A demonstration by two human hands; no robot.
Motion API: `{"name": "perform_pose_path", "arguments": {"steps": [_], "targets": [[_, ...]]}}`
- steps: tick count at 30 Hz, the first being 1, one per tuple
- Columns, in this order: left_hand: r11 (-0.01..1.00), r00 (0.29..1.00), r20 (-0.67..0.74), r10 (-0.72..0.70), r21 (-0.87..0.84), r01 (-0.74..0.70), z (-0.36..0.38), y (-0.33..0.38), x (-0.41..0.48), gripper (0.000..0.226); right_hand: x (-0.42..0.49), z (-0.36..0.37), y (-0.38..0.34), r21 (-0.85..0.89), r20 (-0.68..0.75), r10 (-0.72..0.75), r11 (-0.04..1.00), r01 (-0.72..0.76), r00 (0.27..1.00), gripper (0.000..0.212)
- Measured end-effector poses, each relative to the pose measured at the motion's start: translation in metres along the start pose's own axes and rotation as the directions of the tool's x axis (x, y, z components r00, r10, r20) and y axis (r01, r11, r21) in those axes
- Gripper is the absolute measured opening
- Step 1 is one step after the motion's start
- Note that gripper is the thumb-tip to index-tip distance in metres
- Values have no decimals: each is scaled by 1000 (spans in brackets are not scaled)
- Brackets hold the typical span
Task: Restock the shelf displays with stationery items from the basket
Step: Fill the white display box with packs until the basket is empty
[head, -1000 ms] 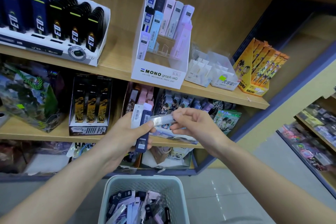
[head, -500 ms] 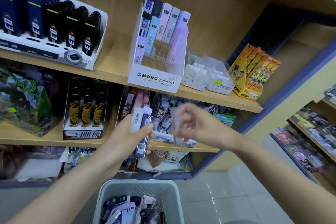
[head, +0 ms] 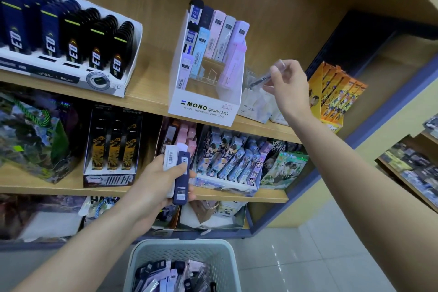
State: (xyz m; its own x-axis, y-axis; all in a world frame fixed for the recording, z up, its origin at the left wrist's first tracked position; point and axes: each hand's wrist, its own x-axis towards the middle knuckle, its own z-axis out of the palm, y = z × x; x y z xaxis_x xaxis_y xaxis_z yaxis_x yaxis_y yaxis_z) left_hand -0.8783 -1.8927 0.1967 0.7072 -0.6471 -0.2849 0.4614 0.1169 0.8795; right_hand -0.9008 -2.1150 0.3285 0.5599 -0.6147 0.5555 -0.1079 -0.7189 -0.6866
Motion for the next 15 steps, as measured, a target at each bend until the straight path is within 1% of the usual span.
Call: {"name": "perform_pose_path", "arguments": {"steps": [3, 7, 10, 12, 15], "targets": [[1000, 1000, 8, -1, 12, 1, -1, 1, -1, 21, 5, 4, 4, -84, 74, 8, 996, -2, 997, 8], [1000, 1000, 10, -6, 29, 6, -3, 1, 0, 23, 8, 3, 6, -177, 122, -58, 981, 79, 991, 6], [999, 1000, 12, -9, 39, 8, -3, 1, 0, 25, 8, 1, 6, -197, 221, -84, 972, 129, 972, 19], [999, 1000, 13, -12, 50, 11, -3, 1, 0, 25, 8, 2, 7, -253, 274, -83, 955, 155, 958, 20], [997, 1000, 11, -21, 79, 20, -3, 0, 0, 24, 11, 5, 13, -287, 261, -77, 946, 153, 962, 14]]}}
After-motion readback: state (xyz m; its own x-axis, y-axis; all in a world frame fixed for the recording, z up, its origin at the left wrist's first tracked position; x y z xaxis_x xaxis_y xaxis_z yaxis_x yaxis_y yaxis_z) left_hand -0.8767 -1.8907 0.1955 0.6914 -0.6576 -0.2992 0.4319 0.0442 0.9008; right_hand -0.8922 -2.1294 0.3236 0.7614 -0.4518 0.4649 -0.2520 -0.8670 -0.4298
